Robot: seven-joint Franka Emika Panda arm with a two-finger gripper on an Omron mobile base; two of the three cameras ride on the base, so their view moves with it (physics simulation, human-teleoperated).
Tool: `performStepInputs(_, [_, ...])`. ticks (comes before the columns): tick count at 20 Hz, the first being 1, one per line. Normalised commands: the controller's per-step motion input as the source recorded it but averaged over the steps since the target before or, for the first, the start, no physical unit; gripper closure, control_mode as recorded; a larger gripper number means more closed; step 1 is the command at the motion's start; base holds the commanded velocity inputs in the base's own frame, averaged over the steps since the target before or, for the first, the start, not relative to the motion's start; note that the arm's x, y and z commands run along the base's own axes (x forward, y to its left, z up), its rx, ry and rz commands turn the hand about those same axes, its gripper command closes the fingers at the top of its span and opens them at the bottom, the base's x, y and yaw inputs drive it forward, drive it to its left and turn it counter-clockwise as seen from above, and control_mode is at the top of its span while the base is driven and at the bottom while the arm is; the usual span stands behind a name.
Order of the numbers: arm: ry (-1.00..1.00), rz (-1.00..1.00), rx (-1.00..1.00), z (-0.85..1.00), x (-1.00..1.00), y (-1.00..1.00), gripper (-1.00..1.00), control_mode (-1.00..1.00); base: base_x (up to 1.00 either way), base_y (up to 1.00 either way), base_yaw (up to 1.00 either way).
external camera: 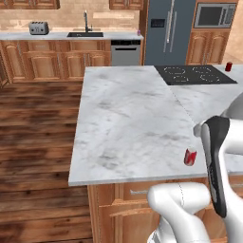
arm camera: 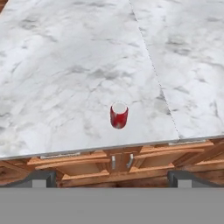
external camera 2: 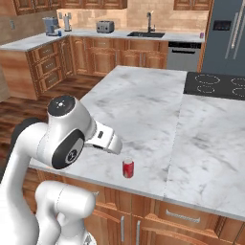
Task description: Four empty soda cans are scattered around the kitchen. Gather all the cans and cluster them next to the stove for recycling.
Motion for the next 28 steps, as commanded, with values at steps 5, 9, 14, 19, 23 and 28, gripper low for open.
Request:
performStepInputs(5, [0.09, 0.0, 0.0, -0.29, 0.15, 0.0, -1.0, -1.0, 0.0, 0.0, 0.0])
performStepInputs(9, [0.05, 0.0, 0.0, -0.38, 0.09, -0.03, -1.0, -1.0, 0.0, 0.0, 0.0])
performStepInputs(14, [0.04, 0.0, 0.0, -0.32, 0.13, -0.03, -1.0, -1.0, 0.0, 0.0, 0.0])
performStepInputs(19, [0.0, 0.0, 0.0, -0.25, 0.08, -0.02, -1.0, -1.0, 0.0, 0.0, 0.0])
performStepInputs(23, [0.0, 0.0, 0.0, -0.04, 0.05, -0.02, -1.0, -1.0, 0.0, 0.0, 0.0])
performStepInputs(28, [0.0, 0.0, 0.0, 0.0, 0.06, -0.1, -1.0, -1.0, 0.0, 0.0, 0.0])
